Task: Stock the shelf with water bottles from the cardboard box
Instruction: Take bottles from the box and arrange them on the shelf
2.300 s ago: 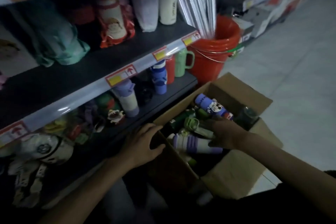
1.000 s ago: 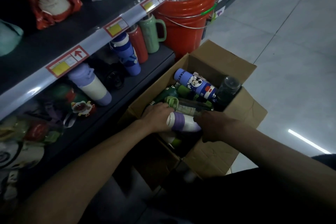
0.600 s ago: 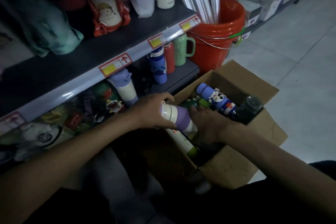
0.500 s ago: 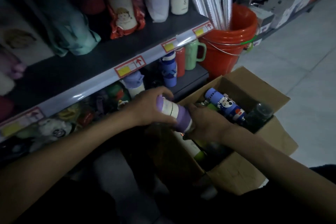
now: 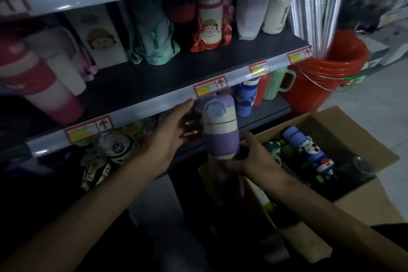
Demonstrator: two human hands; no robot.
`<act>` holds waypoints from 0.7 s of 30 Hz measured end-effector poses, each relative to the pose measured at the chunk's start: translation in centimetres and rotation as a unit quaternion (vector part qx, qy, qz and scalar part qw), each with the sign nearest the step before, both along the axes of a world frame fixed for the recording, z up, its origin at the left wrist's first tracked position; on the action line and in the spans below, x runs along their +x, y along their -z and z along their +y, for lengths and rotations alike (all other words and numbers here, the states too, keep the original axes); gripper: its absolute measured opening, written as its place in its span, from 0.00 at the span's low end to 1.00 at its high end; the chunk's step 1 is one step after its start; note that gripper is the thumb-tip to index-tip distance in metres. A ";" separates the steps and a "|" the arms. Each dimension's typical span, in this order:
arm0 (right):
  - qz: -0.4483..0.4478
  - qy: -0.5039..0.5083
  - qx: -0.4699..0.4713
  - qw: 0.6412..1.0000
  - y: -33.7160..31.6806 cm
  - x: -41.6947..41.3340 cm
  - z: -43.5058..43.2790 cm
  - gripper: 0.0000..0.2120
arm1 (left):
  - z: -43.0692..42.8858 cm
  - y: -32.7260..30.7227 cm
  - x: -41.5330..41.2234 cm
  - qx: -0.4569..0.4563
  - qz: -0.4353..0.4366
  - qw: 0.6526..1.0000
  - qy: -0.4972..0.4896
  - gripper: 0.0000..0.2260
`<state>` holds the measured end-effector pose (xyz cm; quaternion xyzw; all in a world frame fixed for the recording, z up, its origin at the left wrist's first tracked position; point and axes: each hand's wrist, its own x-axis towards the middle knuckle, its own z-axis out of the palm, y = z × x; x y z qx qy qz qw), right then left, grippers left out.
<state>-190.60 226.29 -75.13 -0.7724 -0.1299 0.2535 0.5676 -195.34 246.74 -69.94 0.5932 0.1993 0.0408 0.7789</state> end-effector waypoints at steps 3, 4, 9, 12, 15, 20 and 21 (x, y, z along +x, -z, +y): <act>0.047 0.029 0.072 0.996 -0.2 -0.3 0.4 0.35 | -0.3 1.4 -0.8 -0.029 0.054 0.998 0.009 0.16; 0.068 0.036 0.098 0.992 -0.3 -0.4 0.5 0.34 | -0.7 1.8 -1.0 -0.043 0.062 0.997 0.030 0.17; 0.153 0.051 0.200 0.967 -0.5 -0.6 1.0 0.27 | -2.5 2.4 -0.9 -0.072 0.087 0.992 0.053 0.15; 0.125 0.043 0.184 0.974 -0.5 -0.5 1.2 0.25 | -2.4 3.5 -1.1 -0.042 0.069 0.996 0.039 0.13; 0.075 0.023 0.158 0.984 -0.4 -0.2 1.2 0.27 | -2.1 3.7 -1.2 0.032 0.061 0.997 0.025 0.24; 0.041 -0.010 0.140 0.989 -1.0 0.1 1.2 0.32 | -1.8 3.4 -0.9 0.184 0.036 0.982 -0.009 0.36; 0.037 -0.017 0.142 0.989 -1.1 0.1 1.2 0.33 | -1.8 3.4 -0.8 0.204 0.029 0.978 -0.018 0.38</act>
